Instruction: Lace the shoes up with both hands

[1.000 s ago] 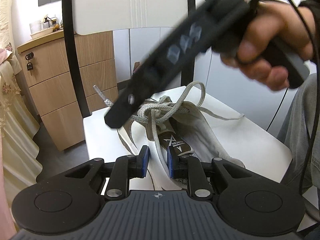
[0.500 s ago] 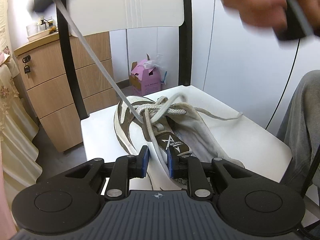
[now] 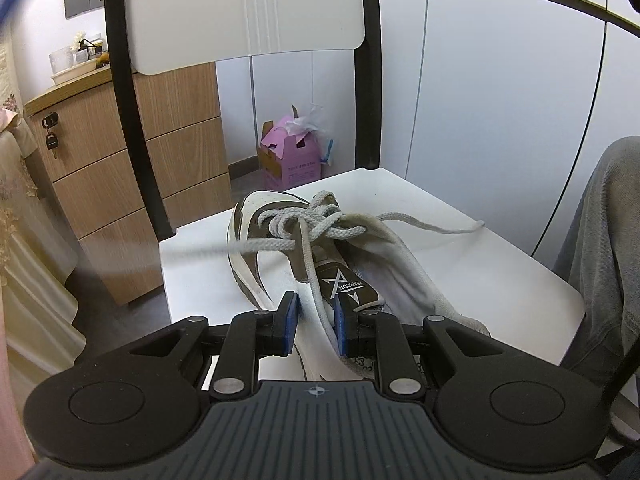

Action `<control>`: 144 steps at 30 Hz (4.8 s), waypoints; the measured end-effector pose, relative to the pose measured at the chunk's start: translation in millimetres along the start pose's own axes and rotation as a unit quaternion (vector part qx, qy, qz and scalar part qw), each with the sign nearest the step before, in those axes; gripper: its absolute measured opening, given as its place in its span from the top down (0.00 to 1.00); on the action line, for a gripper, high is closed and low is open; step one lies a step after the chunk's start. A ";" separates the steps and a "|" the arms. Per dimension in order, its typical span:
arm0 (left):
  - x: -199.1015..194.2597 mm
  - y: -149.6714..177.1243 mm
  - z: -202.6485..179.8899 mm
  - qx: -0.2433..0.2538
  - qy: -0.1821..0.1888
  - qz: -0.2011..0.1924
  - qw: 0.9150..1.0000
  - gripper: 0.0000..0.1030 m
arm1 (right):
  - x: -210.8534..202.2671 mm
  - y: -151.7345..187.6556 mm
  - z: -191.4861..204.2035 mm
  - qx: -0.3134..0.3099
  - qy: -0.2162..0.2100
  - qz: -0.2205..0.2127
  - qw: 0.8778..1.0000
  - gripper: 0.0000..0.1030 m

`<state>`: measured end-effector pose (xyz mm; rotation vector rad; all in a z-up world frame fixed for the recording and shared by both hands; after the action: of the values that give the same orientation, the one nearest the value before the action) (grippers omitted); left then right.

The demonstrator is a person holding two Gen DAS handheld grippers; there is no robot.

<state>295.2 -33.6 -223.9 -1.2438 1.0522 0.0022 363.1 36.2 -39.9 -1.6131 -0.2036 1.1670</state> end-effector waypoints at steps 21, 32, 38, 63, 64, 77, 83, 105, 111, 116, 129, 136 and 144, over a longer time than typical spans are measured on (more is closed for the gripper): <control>2.2 -6.1 -2.4 -0.021 -0.028 0.000 0.999 0.64 | -89.7 132.5 -98.3 0.210 0.231 -0.028 0.950 0.00; -5.4 -9.6 11.8 -0.073 -0.040 -0.015 0.996 0.65 | -89.6 208.9 -83.0 0.280 0.246 -0.010 0.928 0.12; 2.1 -10.1 11.4 -0.071 -0.035 -0.004 0.997 0.81 | -57.8 229.2 -78.0 0.272 0.242 0.042 0.930 0.39; -54.5 -43.0 -8.8 -0.117 -0.090 -0.063 0.987 0.47 | -117.9 206.0 -54.9 0.308 0.265 -0.031 0.913 0.76; -65.4 -43.6 -11.1 -0.124 -0.094 -0.070 0.985 0.46 | -125.4 203.4 -49.3 0.306 0.263 -0.034 0.914 0.76; -185.9 -51.9 -67.0 -0.128 -0.142 -0.132 0.973 0.09 | -211.1 181.9 15.7 0.285 0.285 -0.080 0.912 0.59; -204.1 -40.3 -82.3 -0.147 -0.161 -0.128 0.967 0.08 | -228.7 181.3 40.1 0.277 0.282 -0.091 0.914 0.35; -232.6 -16.6 -99.8 -0.153 -0.194 -0.125 0.961 0.00 | -242.9 199.0 57.2 0.256 0.309 -0.081 0.912 0.00; -236.4 -13.9 -99.6 -0.162 -0.191 -0.127 0.960 0.00 | -243.8 199.3 58.7 0.252 0.311 -0.080 0.913 0.00; -236.6 -13.2 -99.7 -0.165 -0.193 -0.127 0.959 0.00 | -244.4 200.9 57.5 0.253 0.315 -0.079 0.911 0.00; -237.4 -13.9 -102.4 -0.156 -0.199 -0.126 0.959 0.00 | -249.8 202.6 55.7 0.255 0.322 -0.085 0.908 0.00; -238.0 -13.2 -99.8 -0.161 -0.198 -0.126 0.959 0.00 | -249.4 202.1 55.4 0.252 0.327 -0.082 0.907 0.00; -239.8 -13.5 -101.2 -0.164 -0.200 -0.125 0.958 0.00 | -248.2 202.8 54.6 0.253 0.327 -0.080 0.907 0.00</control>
<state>103.2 8.8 -52.9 -1.5907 0.5497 0.2333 112.8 -170.4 -59.6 -1.3934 0.3721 0.4454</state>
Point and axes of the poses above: each gripper's, at about its wrist camera, not at the fingertips, and x roughly the way its jaws point, z to its left, y to its underside, the point moved 9 cm from there along x, roughly the way its jaws point, and after that the axes turned 7 degrees about y, right-handed, at the moved point
